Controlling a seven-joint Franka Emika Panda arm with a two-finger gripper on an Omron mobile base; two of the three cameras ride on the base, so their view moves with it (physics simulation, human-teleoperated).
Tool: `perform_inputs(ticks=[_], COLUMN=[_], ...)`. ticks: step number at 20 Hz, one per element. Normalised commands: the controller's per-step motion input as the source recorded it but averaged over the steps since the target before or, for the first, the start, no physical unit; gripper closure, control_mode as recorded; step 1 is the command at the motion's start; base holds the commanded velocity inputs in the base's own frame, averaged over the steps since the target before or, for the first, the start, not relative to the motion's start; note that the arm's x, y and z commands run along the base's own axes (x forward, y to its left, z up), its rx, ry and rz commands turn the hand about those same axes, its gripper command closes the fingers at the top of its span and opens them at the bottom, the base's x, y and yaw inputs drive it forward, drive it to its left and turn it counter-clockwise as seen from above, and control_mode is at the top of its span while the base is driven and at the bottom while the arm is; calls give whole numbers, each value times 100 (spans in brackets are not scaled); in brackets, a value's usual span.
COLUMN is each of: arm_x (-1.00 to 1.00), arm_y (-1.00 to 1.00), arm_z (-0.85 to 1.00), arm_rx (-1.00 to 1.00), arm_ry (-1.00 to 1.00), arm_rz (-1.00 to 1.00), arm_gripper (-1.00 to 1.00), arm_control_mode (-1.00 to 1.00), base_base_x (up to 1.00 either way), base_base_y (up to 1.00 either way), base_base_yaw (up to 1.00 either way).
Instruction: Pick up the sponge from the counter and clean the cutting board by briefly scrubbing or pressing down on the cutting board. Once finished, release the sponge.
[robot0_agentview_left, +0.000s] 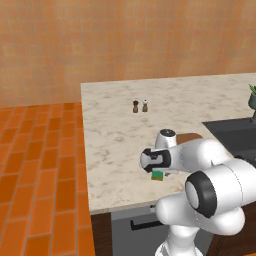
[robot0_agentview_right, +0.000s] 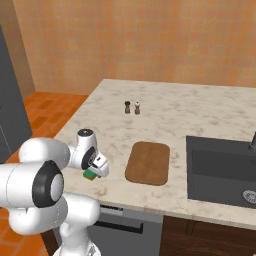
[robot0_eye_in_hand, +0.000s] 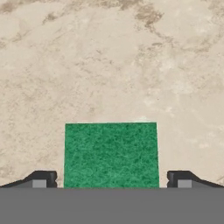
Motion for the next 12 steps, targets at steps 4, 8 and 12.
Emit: perform_inputs(ticks=[4, 8, 12], arm_x=[4, 3, 0], arm_y=[0, 0, 0], arm_z=[0, -11, -8], arm_rx=[0, 0, 0], arm_ry=[0, 0, 0], arm_rz=[0, 0, 0], arm_gripper=[-100, -100, 100], arm_control_mode=[-100, -100, -100], base_base_x=[0, 0, 0], base_base_y=[0, 0, 0], base_base_yaw=[0, 0, 0])
